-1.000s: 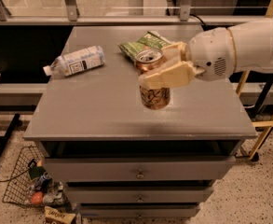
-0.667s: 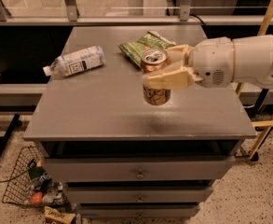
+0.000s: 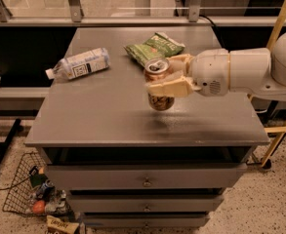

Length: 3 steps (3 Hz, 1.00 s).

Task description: Place orange can upright

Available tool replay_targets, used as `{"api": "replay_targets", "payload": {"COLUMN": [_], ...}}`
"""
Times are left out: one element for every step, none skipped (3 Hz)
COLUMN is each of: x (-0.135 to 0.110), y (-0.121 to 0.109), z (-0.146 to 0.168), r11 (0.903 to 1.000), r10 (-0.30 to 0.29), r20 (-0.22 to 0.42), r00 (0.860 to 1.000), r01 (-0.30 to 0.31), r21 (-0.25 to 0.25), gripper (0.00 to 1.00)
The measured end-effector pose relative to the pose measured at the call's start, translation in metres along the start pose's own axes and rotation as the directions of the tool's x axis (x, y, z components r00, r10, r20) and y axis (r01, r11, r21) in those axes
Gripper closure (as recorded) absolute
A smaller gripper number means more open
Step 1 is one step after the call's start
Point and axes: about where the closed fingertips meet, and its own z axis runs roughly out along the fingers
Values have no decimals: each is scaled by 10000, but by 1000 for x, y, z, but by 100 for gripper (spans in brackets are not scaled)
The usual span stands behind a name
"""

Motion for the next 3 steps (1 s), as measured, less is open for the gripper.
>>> {"api": "replay_targets", "payload": {"x": [18,34,33], "y": [-8,-13,-13], "z": [8,15,16], "r11": [9997,9980,9980], "r10": [134,180,162], "r20": [59,47,48], "r00": [9999,9998,9999], "r01": [-135,-182,-165], "r21": [211,609,607], "gripper": [100,100,82]}}
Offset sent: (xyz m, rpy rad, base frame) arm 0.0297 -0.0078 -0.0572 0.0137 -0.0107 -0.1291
